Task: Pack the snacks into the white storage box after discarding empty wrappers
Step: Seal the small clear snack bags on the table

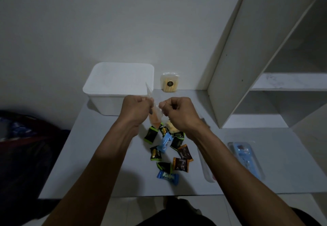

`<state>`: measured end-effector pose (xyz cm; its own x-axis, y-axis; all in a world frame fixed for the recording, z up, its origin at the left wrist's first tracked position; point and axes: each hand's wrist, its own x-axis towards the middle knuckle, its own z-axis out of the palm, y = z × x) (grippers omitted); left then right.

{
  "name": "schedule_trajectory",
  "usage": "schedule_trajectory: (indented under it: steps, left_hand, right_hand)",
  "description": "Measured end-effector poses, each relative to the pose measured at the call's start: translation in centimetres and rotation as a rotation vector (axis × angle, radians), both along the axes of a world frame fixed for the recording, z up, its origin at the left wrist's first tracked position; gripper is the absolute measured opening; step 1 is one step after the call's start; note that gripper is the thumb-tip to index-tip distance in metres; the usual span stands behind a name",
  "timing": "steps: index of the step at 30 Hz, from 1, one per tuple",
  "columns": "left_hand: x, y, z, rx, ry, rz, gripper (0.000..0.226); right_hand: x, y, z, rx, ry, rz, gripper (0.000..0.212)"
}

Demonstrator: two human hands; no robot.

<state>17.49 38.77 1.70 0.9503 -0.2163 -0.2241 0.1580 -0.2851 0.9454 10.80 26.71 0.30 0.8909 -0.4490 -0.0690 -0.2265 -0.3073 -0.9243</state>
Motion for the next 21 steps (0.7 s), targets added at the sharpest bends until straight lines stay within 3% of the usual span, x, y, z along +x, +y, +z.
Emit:
schedule_trajectory:
  steps: [8, 10, 12, 16, 21]
  left_hand:
    - [0.7, -0.1, -0.6, -0.082, -0.169, 0.044, 0.024]
    - [1.4, 0.1, -0.8, -0.078, -0.213, -0.068, 0.028]
    - [1.7, 0.2, -0.9, -0.143, -0.216, -0.184, 0.018]
    - [1.2, -0.6, -0.9, -0.277, -0.206, -0.153, 0.006]
    - [1.3, -1.8, -1.6, -0.397, -0.096, -0.037, 0.009]
  right_hand:
    - [-1.8, -3.2, 3.8, -0.285, 0.057, 0.237, 0.019]
    - [-2.2, -4.3, 5.0, -0.336, 0.076, 0.283, 0.019]
    - [-2.6, -5.2, 6.0, -0.372, 0.09, 0.314, 0.017]
    - [-3.2, -6.6, 7.1, -0.323, 0.075, 0.307, 0.02]
    - [-4.4, -8.0, 4.0, -0.07, -0.064, 0.085, 0.021]
